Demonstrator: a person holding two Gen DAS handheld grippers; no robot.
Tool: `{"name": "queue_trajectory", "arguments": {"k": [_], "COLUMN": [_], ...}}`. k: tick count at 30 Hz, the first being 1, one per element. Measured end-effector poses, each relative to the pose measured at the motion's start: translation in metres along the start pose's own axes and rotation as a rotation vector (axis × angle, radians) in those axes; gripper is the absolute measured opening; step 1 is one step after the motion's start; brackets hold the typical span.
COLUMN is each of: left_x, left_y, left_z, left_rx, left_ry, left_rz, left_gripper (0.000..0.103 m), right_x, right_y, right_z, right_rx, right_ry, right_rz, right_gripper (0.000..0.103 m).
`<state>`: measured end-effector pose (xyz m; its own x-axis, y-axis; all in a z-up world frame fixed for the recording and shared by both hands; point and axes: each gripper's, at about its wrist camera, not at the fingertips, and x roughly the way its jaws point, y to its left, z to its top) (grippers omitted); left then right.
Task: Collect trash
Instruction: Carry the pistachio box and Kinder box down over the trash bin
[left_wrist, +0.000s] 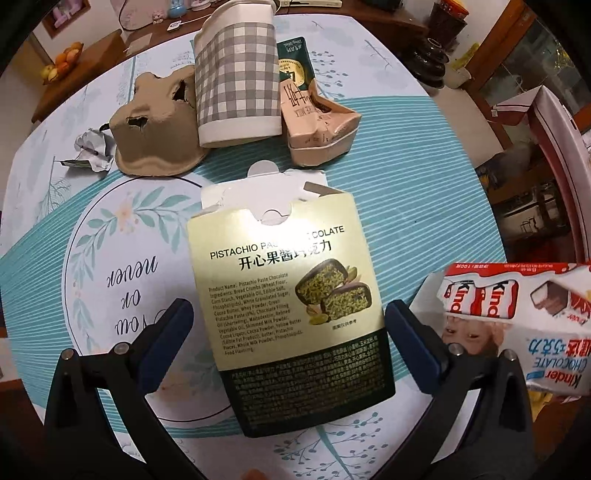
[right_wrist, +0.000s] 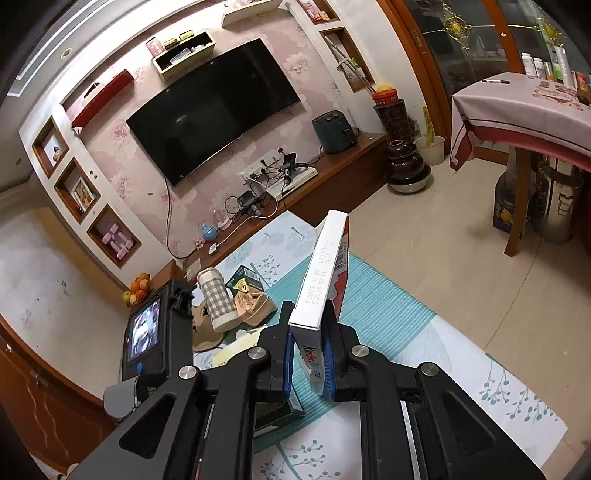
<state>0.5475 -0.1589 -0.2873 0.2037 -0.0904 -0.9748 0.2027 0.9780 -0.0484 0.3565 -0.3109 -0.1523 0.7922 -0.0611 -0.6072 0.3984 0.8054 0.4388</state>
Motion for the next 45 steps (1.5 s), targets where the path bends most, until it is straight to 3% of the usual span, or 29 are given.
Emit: {"name": "queue_trajectory", "arguments": {"k": [6,8,9,10,13,15,17,18,19,23,30,36,45], "left_x": [-0.002,-0.012,-0.020,-0.026,-0.029,-0.025,-0.025,-0.022,-0.020,-0.014,-0.009,0.012,-0.012], "left_y": [0.001,0.011,0.013,0.017,0.020,0.023,0.026,0.025,0.026,0.022,-0.001,-0.017,-0.016], "left_z": [-0.004,-0.010,-0.012,-0.012,-0.016,-0.020,-0.021,-0.022,-0.023,-0.029,-0.022,-0.016,-0.053], "left_rx": [-0.019,-0.032,-0.032,-0.025,-0.013,-0.030,-0.050,-0.058,-0.069,-0.081,-0.024,-0.006,0.036], "left_ry": [-0.012,-0.046,-0.084,-0.090,-0.074,-0.046,-0.035,-0.012,0.001,0.032,0.025,0.064,-0.029], "left_rz": [-0.042,-0.061,-0.070,-0.075,-0.075,-0.099,-0.085,-0.089,-0.098,-0.098,0.015,0.047,0.048], "left_gripper": [0.092,0.075,0.051,0.040,0.028,0.029,0.046,0.067,0.076,0.081,0.095,0.092,0.090], "right_x": [0.000,-0.003,-0.004,-0.007,-0.013,-0.019,-0.024,-0.026,-0.027,-0.030,-0.037,-0.048,-0.067], "right_y": [0.001,0.001,-0.001,0.000,-0.003,-0.005,-0.008,-0.010,-0.012,-0.012,-0.021,-0.036,-0.052], "right_z": [0.003,0.003,0.002,0.003,0.000,-0.002,-0.004,-0.005,-0.005,-0.010,-0.025,-0.029,-0.027], "right_rx": [0.001,0.005,0.006,0.007,-0.001,-0.010,-0.006,0.001,0.013,0.044,0.079,0.121,0.125], "right_ry": [0.015,0.017,0.019,0.020,0.025,0.026,0.027,0.028,0.035,0.057,0.063,0.057,0.051], "right_rz": [0.012,0.016,0.020,0.023,0.034,0.042,0.051,0.061,0.075,0.114,0.113,0.118,0.120], "right_gripper": [0.013,0.013,0.013,0.013,0.013,0.013,0.013,0.013,0.013,0.013,0.013,0.013,0.013]}}
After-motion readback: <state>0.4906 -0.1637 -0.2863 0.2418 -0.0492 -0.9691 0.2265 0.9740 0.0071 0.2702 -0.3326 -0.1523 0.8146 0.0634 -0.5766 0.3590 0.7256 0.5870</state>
